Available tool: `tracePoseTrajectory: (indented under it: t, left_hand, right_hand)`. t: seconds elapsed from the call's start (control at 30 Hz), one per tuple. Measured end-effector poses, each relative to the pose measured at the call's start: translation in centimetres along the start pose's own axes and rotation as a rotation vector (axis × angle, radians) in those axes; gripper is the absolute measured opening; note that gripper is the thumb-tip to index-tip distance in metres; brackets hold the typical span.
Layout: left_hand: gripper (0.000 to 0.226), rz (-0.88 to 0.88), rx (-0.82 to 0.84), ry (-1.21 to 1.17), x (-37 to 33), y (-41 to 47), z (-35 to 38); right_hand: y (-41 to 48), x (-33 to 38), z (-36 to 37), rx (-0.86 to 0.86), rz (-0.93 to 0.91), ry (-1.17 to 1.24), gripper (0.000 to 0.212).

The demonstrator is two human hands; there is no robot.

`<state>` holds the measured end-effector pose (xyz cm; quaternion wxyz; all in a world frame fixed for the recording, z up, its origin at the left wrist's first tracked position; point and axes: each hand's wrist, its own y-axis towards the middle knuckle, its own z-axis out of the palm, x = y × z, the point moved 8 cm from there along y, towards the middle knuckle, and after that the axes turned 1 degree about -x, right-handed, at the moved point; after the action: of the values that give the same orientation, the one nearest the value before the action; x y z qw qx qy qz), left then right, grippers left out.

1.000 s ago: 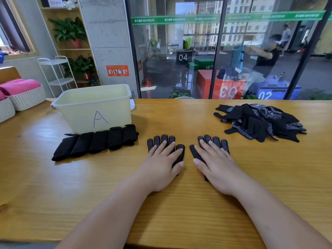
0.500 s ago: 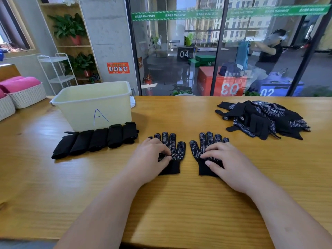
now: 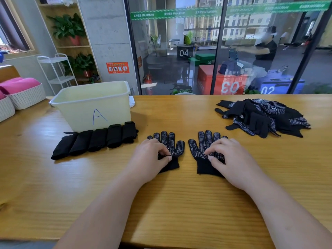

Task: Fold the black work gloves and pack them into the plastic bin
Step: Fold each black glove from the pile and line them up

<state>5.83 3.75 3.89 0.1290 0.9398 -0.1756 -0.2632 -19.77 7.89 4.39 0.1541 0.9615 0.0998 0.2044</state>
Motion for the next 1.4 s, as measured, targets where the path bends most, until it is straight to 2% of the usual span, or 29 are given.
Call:
tracePoseTrajectory:
  t: [0.1, 0.2, 0.33, 0.47, 0.53, 0.6, 0.7, 0.8, 0.93, 1.0, 1.13, 1.27, 1.33, 1.4]
  left_hand:
    - [0.006, -0.037, -0.072, -0.062, -0.2, 0.0, -0.5]
    - [0.006, -0.108, -0.131, -0.284, -0.5, -0.1, -0.9]
    - [0.007, -0.109, -0.145, -0.55, -2.4, -0.5, -0.7]
    - [0.006, -0.063, -0.124, -0.612, -3.7, -0.7, 0.1]
    - [0.007, -0.037, -0.124, -0.591, -3.9, -0.7, 0.3]
    - [0.007, -0.016, -0.129, -0.541, -3.8, -0.8, 0.4]
    - [0.004, 0.029, -0.116, -0.399, -3.6, -0.7, 1.0]
    - [0.024, 0.093, -0.091, -0.264, -3.6, -0.5, 2.0]
    - [0.06, 0.196, 0.026, -0.052, -5.4, 0.3, 3.2]
    - [0.073, 0.252, 0.11, 0.031, -6.8, 0.6, 4.1]
    - [0.09, 0.247, 0.273, 0.138, -7.7, 0.7, 6.3]
    - [0.095, 0.201, 0.277, 0.126, -6.5, 0.4, 6.5]
    - [0.096, 0.19, 0.276, 0.138, -5.6, 0.1, 6.0]
    - [0.095, 0.181, 0.266, 0.153, -4.6, -0.1, 5.1]
  right_hand:
    - [0.0, 1.0, -0.5, -0.073, 0.003, 0.076, 0.016]
    - [0.0, 2.4, -0.3, -0.107, 0.006, 0.182, 0.027]
    - [0.4, 4.1, 1.5, -0.036, 0.012, 0.242, 0.045]
    - [0.7, 4.6, 1.5, -0.048, 0.003, 0.352, 0.017]
    - [0.6, 3.9, 0.5, -0.07, 0.058, 0.502, 0.007]
    - [0.4, 2.4, -1.3, -0.17, 0.162, 0.723, 0.003]
    - [-0.5, -2.5, -3.4, -0.389, 0.448, 0.94, 0.008]
    - [-1.4, -7.4, -3.8, -0.397, 0.663, 0.831, 0.013]
    - [-1.4, -9.5, -4.3, -0.325, 0.668, 0.467, 0.021]
    - [-1.2, -9.4, -4.0, -0.305, 0.634, 0.381, 0.021]
    - [-1.2, -9.0, -4.9, -0.412, 0.591, 0.321, 0.023]
    - [-1.8, -9.7, -6.5, -0.596, 0.587, 0.406, 0.025]
    - [-1.8, -9.6, -6.8, -0.608, 0.561, 0.443, 0.023]
    - [-1.3, -8.9, -6.6, -0.549, 0.508, 0.473, 0.016]
